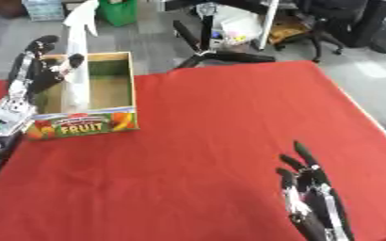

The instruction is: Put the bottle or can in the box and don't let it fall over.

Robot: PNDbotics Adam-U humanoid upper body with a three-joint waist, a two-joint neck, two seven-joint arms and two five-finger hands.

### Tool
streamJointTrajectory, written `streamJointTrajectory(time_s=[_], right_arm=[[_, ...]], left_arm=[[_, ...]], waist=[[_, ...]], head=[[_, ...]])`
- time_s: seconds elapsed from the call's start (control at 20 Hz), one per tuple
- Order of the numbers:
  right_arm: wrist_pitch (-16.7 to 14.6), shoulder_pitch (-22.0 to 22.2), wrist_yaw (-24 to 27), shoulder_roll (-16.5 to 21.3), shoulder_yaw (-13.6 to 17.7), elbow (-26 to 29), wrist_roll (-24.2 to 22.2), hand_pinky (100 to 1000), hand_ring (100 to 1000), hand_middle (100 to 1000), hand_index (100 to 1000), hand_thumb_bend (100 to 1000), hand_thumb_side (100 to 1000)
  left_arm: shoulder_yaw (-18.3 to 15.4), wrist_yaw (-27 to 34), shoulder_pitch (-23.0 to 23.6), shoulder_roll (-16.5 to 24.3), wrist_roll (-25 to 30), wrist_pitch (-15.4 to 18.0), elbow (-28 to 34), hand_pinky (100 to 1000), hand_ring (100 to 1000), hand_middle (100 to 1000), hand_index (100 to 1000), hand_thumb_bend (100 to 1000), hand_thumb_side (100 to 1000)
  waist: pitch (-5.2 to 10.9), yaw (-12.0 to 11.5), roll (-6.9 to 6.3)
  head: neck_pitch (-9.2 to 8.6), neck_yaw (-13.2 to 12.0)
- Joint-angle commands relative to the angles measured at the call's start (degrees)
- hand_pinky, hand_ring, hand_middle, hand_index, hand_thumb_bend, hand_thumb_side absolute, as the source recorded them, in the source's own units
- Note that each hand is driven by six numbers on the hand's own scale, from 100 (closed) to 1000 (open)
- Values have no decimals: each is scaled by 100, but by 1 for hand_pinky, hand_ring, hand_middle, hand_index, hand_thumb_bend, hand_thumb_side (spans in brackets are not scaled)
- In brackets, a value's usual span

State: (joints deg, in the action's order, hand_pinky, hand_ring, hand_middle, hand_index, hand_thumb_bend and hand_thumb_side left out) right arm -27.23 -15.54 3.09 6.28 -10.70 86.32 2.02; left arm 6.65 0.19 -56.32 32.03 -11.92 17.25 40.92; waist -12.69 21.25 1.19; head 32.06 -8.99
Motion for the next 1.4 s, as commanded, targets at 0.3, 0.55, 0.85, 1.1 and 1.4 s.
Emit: streamJointTrajectory(time_s=[0.3, 0.55, 0.85, 1.1, 1.4], right_arm=[[-4, 52, -33, 105, 69, 11, 47, 795, 890, 1000, 953, 100, 470], [0, 164, -81, 173, 138, -1, 116, 795, 890, 1000, 952, 100, 470], [5, 284, -135, 246, 199, 9, 198, 795, 890, 1000, 952, 100, 470], [5, 428, -175, 330, 282, 31, 291, 794, 890, 1000, 953, 100, 470], [9, 596, -239, 411, 392, 30, 428, 794, 891, 1000, 953, 100, 466]], left_arm=[[-39, 299, 336, 352, 58, -15, 707, 855, 950, 913, 858, 840, 558], [-47, 1002, 928, 699, 38, -296, 1851, 846, 939, 905, 848, 702, 628], [-285, 1814, 2019, 1110, -104, -557, 3951, 827, 921, 888, 839, 641, 633], [-825, 1837, 3385, 1071, -459, -652, 5749, 810, 904, 874, 835, 524, 625], [-1239, 1129, 4965, 165, -747, -881, 6853, 798, 895, 869, 834, 475, 663]], waist=[[230, -147, 7], [323, -308, 15], [387, -535, 13], [444, -817, -16], [500, -1148, -48]], head=[[68, 197], [139, 393], [194, 526], [264, 583], [432, 687]])
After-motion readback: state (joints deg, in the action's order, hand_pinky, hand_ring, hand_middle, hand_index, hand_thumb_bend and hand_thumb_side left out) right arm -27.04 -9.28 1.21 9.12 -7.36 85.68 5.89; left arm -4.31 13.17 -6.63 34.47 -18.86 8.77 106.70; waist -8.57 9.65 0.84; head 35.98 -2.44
